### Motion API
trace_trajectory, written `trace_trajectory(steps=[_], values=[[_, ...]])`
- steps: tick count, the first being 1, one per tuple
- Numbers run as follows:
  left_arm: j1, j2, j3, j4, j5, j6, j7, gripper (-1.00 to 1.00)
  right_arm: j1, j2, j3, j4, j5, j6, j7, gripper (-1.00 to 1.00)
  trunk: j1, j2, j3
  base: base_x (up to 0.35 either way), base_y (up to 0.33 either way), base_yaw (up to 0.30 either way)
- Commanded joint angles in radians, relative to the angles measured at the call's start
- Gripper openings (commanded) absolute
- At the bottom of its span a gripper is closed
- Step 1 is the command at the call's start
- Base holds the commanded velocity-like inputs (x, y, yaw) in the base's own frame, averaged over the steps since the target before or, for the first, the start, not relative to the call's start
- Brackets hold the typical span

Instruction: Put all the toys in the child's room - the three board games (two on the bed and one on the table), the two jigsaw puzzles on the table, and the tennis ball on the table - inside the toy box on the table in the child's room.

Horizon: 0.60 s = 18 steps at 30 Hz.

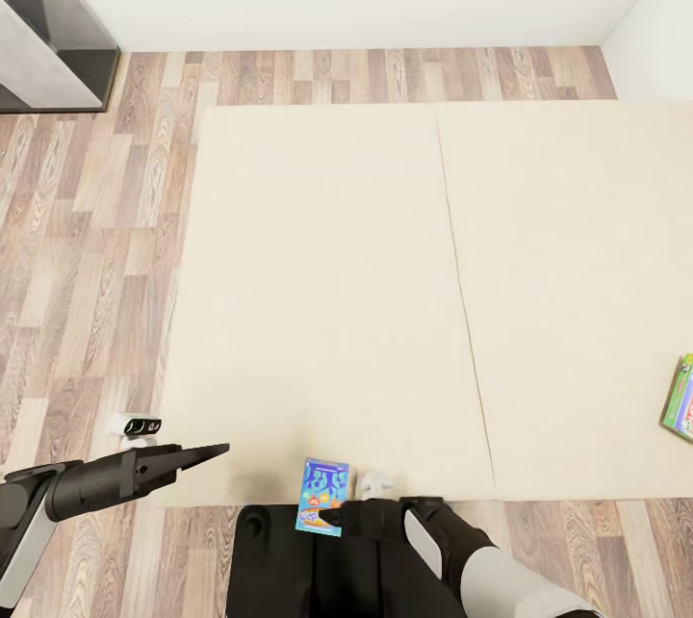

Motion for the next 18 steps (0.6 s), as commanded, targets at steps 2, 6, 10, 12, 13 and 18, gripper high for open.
trace_trajectory(steps=[2, 6, 10, 12, 13, 18], values=[[0.0, 0.0, 0.0, 0.0, 0.0, 0.011, -0.004, 1.0, 0.0, 0.0, 0.002, -0.003, -0.009, 0.008, -0.001, 1.0, 0.001, -0.001, -0.001, 0.0, 0.0, 0.0], [0.0, 0.0, 0.0, 0.0, 0.0, 0.011, -0.004, 1.0, 0.0, 0.0, 0.001, -0.005, -0.009, 0.008, 0.001, 1.0, 0.001, -0.001, -0.001, 0.0, 0.0, 0.0], [0.0, 0.0, 0.0, 0.0, 0.0, 0.011, -0.004, 1.0, 0.0, 0.0, 0.001, -0.006, -0.009, 0.009, 0.001, 1.0, 0.001, -0.001, -0.001, 0.0, 0.0, 0.0], [0.0, 0.0, 0.0, 0.0, 0.0, 0.011, -0.004, 1.0, 0.0, 0.0, 0.001, -0.006, -0.009, 0.009, 0.002, 1.0, 0.001, -0.001, -0.001, 0.0, 0.0, 0.0], [0.0, 0.0, 0.0, 0.0, 0.0, 0.011, -0.004, 1.0, 0.0, 0.0, 0.002, -0.006, -0.009, 0.008, 0.003, 1.0, 0.001, -0.001, -0.001, 0.0, 0.0, 0.0], [0.0, 0.0, 0.0, 0.0, -0.001, 0.011, -0.004, 1.0, 0.0, 0.0, 0.002, -0.007, -0.008, 0.007, 0.004, 1.0, 0.001, -0.001, -0.001, 0.0, 0.0, 0.0]])
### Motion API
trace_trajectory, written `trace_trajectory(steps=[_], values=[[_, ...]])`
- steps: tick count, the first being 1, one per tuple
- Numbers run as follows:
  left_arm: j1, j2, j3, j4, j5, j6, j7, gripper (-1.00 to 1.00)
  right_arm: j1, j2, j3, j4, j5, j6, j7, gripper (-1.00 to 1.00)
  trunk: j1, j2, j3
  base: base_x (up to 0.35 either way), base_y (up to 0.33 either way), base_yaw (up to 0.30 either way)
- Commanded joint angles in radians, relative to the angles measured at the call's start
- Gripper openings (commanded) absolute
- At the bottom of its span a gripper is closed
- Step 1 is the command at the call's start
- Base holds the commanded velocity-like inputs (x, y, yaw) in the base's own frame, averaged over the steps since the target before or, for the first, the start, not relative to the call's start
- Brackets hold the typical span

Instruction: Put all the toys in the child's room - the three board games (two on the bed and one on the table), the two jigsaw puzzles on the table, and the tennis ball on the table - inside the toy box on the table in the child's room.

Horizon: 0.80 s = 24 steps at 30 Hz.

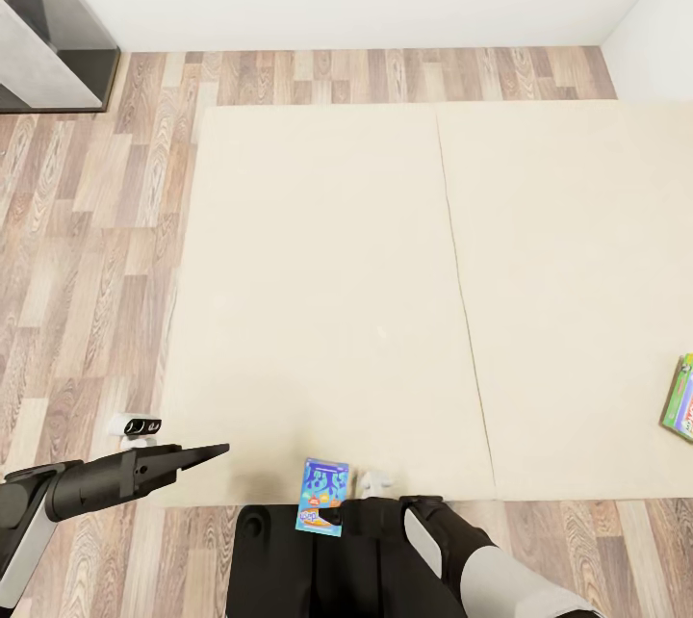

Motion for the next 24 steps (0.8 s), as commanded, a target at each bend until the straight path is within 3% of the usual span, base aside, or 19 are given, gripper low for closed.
trace_trajectory(steps=[1, 24], values=[[0.0, 0.0, 0.0, 0.0, -0.001, 0.011, -0.004, 1.0, 0.0, 0.0, 0.002, -0.001, -0.009, 0.007, 0.0, 1.0, 0.001, -0.001, -0.001, 0.0, 0.0, 0.0], [0.0, 0.0, 0.0, 0.0, -0.001, 0.011, -0.004, 1.0, 0.0, 0.0, 0.001, -0.005, -0.008, 0.007, 0.0, 1.0, 0.001, -0.001, -0.001, 0.0, 0.006, 0.0]])
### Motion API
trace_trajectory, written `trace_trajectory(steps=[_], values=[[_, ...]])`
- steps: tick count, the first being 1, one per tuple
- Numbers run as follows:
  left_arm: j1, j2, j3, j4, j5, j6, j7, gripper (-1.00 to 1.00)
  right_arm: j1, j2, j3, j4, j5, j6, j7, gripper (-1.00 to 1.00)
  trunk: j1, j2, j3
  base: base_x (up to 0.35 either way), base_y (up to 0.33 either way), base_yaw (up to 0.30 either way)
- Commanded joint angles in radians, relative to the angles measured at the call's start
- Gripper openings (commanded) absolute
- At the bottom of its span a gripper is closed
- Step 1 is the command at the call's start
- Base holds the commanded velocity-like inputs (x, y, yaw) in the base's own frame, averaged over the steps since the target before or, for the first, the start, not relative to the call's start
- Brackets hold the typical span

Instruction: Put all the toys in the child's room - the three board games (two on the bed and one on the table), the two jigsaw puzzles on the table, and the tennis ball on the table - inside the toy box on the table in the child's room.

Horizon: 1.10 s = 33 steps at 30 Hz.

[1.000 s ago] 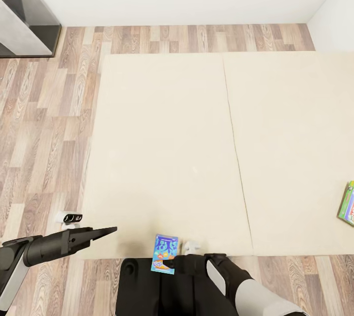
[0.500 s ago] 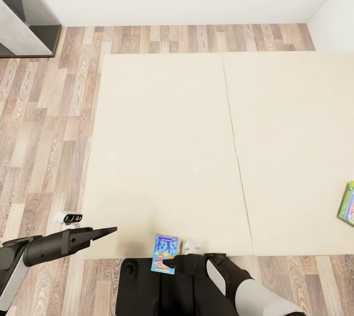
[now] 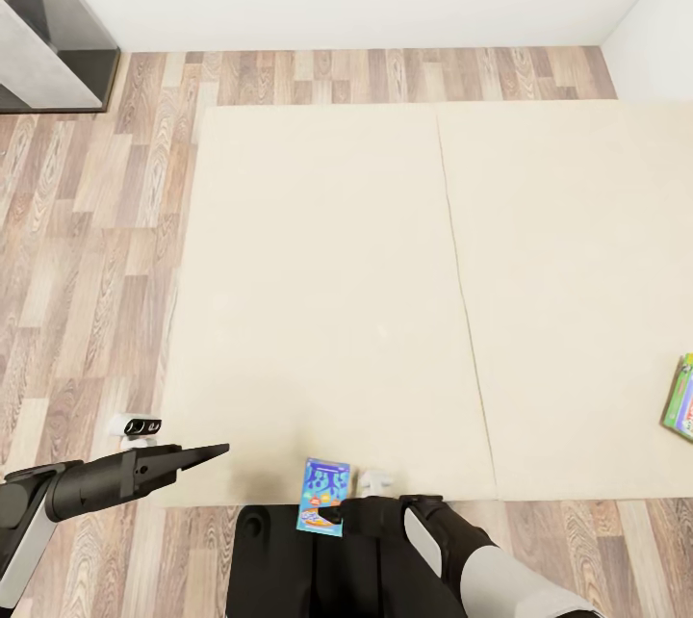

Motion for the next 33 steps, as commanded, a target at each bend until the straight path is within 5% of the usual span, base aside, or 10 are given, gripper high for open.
trace_trajectory(steps=[1, 33], values=[[0.0, 0.0, 0.0, 0.0, 0.0, 0.011, -0.004, 1.0, 0.0, 0.0, 0.002, -0.001, -0.008, 0.007, 0.0, 1.0, 0.001, -0.001, -0.001, 0.0, 0.082, 0.0], [0.0, -0.001, 0.0, 0.0, 0.001, 0.011, -0.004, 1.0, 0.0, 0.0, 0.002, -0.001, -0.008, 0.007, 0.002, 1.0, 0.001, -0.001, -0.001, 0.0, 0.046, 0.0]])
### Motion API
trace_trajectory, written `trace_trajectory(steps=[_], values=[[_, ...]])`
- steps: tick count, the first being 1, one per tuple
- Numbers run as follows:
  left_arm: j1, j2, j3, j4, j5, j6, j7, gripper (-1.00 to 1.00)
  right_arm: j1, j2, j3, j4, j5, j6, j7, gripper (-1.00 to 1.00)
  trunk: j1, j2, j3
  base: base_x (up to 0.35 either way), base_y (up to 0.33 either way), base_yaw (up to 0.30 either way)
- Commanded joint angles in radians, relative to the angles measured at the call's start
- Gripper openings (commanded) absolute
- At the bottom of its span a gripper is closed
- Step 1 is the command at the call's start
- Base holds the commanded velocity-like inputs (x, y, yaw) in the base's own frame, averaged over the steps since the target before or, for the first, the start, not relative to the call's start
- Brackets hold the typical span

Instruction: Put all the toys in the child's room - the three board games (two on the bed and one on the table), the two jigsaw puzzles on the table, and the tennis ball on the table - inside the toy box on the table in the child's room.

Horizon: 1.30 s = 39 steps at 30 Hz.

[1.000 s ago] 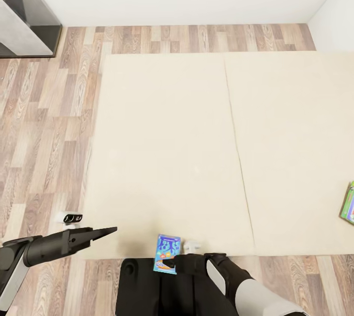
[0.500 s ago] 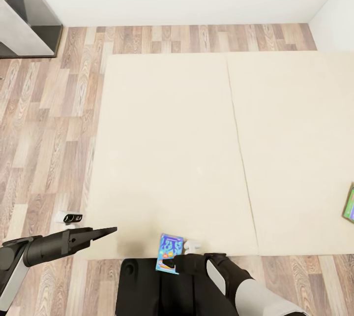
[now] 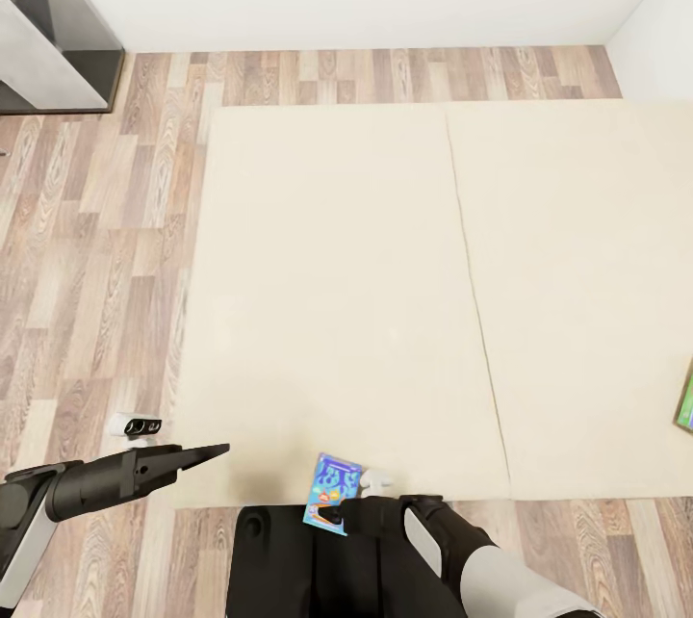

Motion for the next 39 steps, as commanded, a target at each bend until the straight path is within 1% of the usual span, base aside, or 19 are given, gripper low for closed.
trace_trajectory(steps=[1, 7, 32, 39], values=[[0.0, 0.0, 0.0, 0.0, 0.0, 0.011, -0.004, 1.0, 0.0, 0.0, 0.002, -0.001, -0.009, 0.008, -0.001, 1.0, 0.001, -0.001, -0.001, 0.0, 0.009, 0.0], [0.0, 0.0, 0.0, 0.0, 0.0, 0.011, -0.004, 1.0, 0.0, 0.0, 0.002, -0.001, -0.009, 0.008, 0.0, 1.0, 0.001, -0.001, -0.001, 0.0, 0.089, 0.0], [0.0, -0.001, 0.0, 0.0, -0.001, 0.012, -0.004, 1.0, 0.0, 0.0, 0.002, -0.001, -0.009, 0.008, 0.001, 1.0, 0.001, -0.001, -0.001, -0.009, 0.004, 0.0], [0.0, -0.001, 0.0, 0.0, -0.001, 0.012, -0.004, 1.0, 0.0, 0.0, 0.002, -0.001, -0.009, 0.008, 0.003, 1.0, 0.001, -0.001, -0.001, 0.0, 0.077, 0.0]])
